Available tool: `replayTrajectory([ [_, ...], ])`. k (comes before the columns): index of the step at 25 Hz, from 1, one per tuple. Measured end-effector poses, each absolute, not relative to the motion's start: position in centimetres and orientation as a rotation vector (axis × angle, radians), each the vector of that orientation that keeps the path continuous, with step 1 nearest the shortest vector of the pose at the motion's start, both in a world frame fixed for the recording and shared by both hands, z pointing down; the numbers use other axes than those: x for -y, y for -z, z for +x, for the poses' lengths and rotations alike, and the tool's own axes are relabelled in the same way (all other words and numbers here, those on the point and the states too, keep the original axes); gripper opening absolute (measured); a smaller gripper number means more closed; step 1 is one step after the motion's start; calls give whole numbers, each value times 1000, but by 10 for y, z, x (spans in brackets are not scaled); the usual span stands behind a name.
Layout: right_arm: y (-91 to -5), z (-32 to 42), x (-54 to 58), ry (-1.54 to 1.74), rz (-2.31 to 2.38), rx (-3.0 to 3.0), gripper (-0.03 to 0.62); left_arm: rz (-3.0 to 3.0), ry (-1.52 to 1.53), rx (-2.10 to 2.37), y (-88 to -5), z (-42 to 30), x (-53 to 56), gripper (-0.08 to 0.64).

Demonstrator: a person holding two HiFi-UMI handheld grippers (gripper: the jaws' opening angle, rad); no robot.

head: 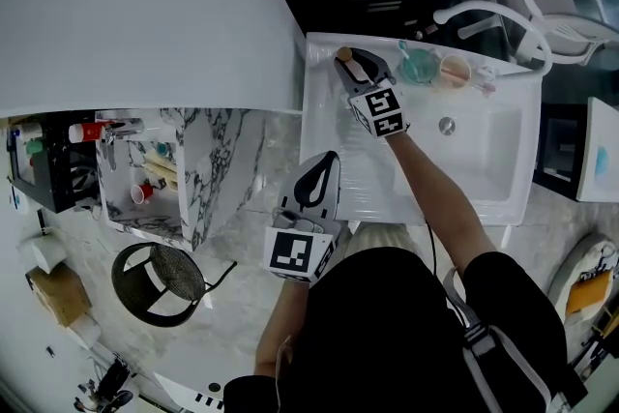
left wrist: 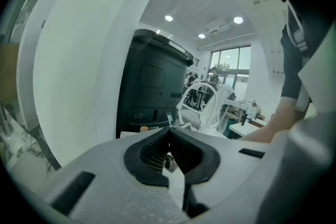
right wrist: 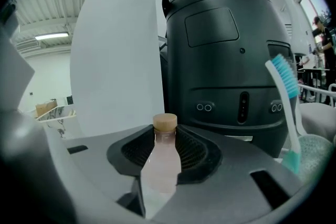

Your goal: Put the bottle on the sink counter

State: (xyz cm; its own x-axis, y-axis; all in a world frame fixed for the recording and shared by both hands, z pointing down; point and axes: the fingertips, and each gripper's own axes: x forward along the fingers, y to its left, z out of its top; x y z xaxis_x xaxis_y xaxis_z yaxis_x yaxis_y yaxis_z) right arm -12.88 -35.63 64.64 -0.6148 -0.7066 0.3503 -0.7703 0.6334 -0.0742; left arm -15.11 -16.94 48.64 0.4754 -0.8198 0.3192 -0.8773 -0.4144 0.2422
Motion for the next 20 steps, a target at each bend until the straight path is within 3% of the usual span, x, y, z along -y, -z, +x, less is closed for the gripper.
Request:
replayTrajectory([
  [20, -655, -136, 363, -235, 1153, 2576, 132, 2337, -233, 1445, -490, -153, 169, 17],
])
